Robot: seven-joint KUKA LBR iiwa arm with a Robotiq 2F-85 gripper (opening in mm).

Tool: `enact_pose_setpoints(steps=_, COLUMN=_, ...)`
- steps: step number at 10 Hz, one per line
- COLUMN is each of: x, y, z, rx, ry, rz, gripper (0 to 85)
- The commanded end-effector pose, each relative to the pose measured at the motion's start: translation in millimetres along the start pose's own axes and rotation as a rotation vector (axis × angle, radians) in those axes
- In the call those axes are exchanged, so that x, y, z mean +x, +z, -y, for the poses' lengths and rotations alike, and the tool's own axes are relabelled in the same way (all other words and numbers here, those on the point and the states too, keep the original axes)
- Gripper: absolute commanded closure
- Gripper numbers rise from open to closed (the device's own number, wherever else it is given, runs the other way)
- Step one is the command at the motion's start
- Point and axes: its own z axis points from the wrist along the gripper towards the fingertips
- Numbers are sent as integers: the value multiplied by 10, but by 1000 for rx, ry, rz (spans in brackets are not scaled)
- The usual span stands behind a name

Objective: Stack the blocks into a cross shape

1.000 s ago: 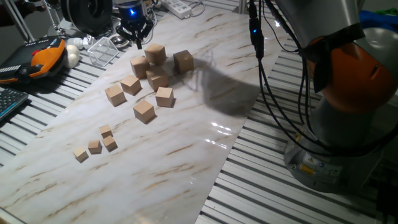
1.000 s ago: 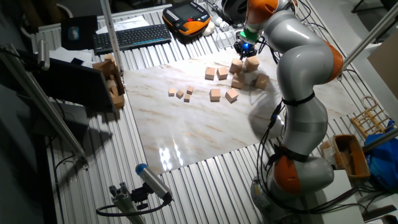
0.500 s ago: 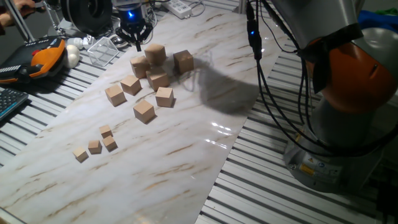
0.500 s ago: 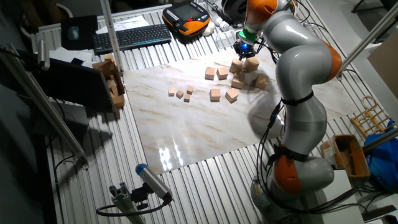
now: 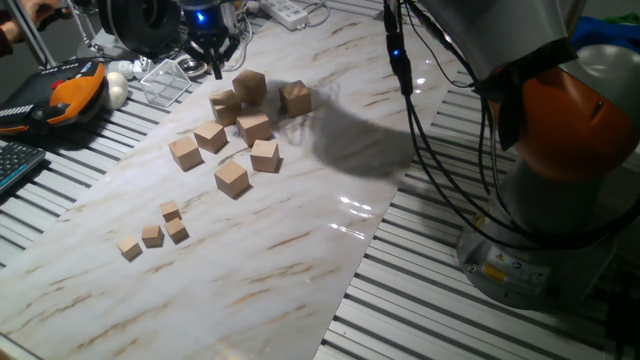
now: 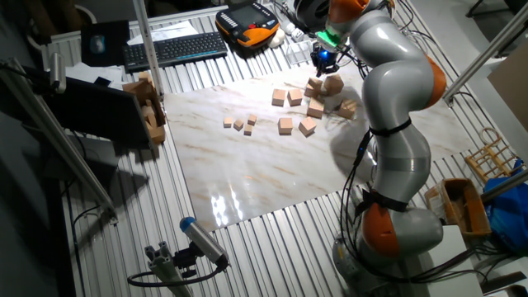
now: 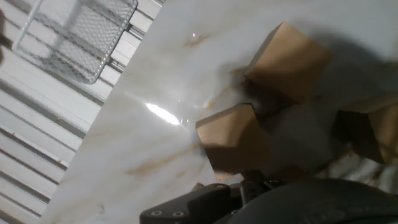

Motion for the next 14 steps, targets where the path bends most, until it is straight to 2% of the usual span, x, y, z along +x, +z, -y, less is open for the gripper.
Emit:
enact_pose_setpoints(steps=1, x=-27, y=-26, z=-4, rx=-9, ry=41, rz=17, gripper=850)
enact_pose_setpoints(steps=2, x=-37, y=-44, z=-5, rx=-4, ry=101, rz=40, gripper=850)
enact_pose_setpoints(steps=4, x=-32, y=-70, z=-31, rx=-48, ry=262, rz=45, gripper=850)
enact_pose_setpoints(steps=5, x=-31, y=-78, z=-42, rx=-41, ry=323, rz=66, gripper=680)
enact_pose_setpoints(steps=6, x=-33, y=-89, z=-61, rx=-37, ry=372, rz=77, gripper=340)
enact_pose_setpoints(steps=7, x=-31, y=-110, z=-82, rx=-33, ry=416, rz=93, gripper=170)
enact_pose_setpoints(steps=8, x=-37, y=-123, z=-99, rx=-27, ry=453, rz=106, gripper=170)
enact_pose_setpoints(steps=9, x=-40, y=-124, z=-108, rx=-31, ry=493, rz=108, gripper=170)
enact_pose_setpoints(steps=10, x=-40, y=-123, z=-109, rx=-37, ry=508, rz=98, gripper=170)
enact_pose_setpoints(steps=11, x=-42, y=-124, z=-109, rx=-34, ry=503, rz=95, gripper=0)
enact_pose_setpoints(steps=12, x=-47, y=-123, z=-107, rx=-33, ry=494, rz=99, gripper=170)
enact_pose_setpoints(steps=14, x=-46, y=-116, z=-104, rx=-31, ry=480, rz=98, gripper=170)
